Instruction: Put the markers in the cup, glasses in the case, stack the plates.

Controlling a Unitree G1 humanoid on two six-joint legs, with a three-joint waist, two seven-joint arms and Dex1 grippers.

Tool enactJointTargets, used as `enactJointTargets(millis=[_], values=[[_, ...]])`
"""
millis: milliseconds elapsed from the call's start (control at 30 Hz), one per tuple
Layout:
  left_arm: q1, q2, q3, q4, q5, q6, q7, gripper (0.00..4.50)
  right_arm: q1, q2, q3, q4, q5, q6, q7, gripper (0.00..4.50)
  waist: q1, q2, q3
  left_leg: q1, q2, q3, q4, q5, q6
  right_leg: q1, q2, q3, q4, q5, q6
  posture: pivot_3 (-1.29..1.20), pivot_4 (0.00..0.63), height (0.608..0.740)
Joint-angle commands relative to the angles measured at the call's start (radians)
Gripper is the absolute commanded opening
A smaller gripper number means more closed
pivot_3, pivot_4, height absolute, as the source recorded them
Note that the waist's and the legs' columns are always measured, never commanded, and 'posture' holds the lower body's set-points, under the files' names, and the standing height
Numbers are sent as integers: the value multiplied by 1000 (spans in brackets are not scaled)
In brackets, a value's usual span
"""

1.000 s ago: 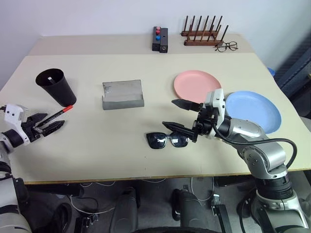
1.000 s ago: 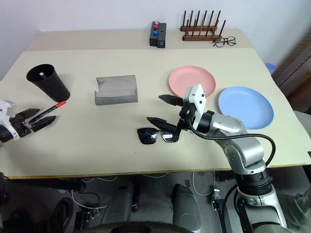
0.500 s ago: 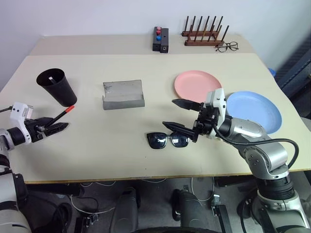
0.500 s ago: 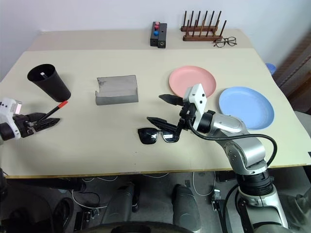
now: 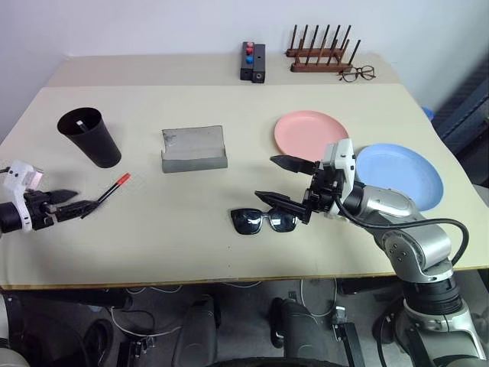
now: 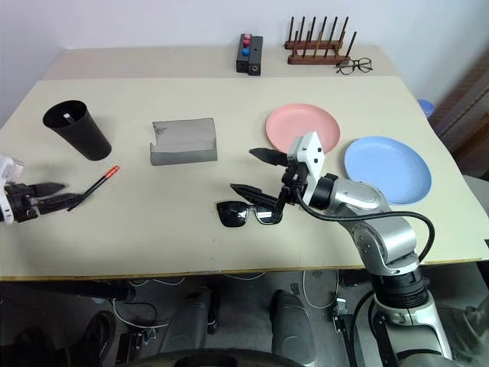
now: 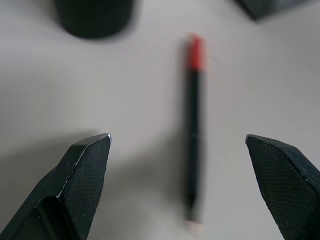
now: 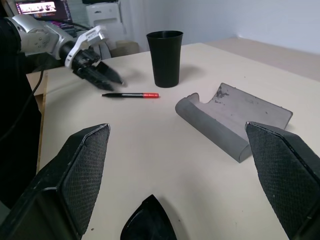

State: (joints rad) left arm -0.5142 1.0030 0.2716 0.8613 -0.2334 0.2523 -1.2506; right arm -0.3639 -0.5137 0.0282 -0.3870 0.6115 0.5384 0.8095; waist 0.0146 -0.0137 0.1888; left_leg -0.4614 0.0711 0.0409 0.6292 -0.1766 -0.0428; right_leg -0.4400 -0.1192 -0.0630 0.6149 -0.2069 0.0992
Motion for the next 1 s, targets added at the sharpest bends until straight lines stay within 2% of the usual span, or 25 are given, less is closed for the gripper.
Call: enactJointTargets(millis=[33, 367, 500, 700, 800, 1000], values=[[-19, -25, 25, -95, -49, 48, 31, 4476, -13, 6, -8, -12, 4, -18, 5, 4404, 0, 0, 0, 0, 0, 0, 0, 0, 0, 0, 0, 0, 0, 0, 0, 0, 150, 740], [-27, -90, -60, -254, -53, 160, 47, 4476, -17, 13, -7, -9, -3, -20, 2, 4404, -3, 0, 0, 0, 0, 0, 0, 0, 0, 0, 1, 0, 1, 0, 0, 0, 150, 740], [-22, -100, -151, -320, -19, 293, 64, 4476, -10, 17, -8, -15, -7, -23, -4, 4404, -2, 0, 0, 0, 0, 0, 0, 0, 0, 0, 1, 0, 1, 0, 0, 0, 150, 740], [26, -107, -221, -481, -11, 423, 88, 4476, -3, 18, -9, -20, -11, -26, -9, 4404, -2, 0, 0, 1, 0, 0, 0, 0, 0, 1, 0, 0, 0, 0, 0, 0, 150, 740], [56, -84, -263, -541, 10, 461, 87, 3657, -3, 19, -10, -18, -12, -29, -11, 4404, -2, 0, 0, 1, 0, 0, 0, 0, 0, 1, 0, 0, 0, 0, 0, 0, 150, 740], [51, -68, -289, -537, 48, 451, 124, 726, -7, 21, -11, -9, -16, -36, -8, 4404, -3, 1, -1, 1, 0, 0, 0, 0, 0, 1, 0, 1, 0, 0, 0, 0, 150, 740]])
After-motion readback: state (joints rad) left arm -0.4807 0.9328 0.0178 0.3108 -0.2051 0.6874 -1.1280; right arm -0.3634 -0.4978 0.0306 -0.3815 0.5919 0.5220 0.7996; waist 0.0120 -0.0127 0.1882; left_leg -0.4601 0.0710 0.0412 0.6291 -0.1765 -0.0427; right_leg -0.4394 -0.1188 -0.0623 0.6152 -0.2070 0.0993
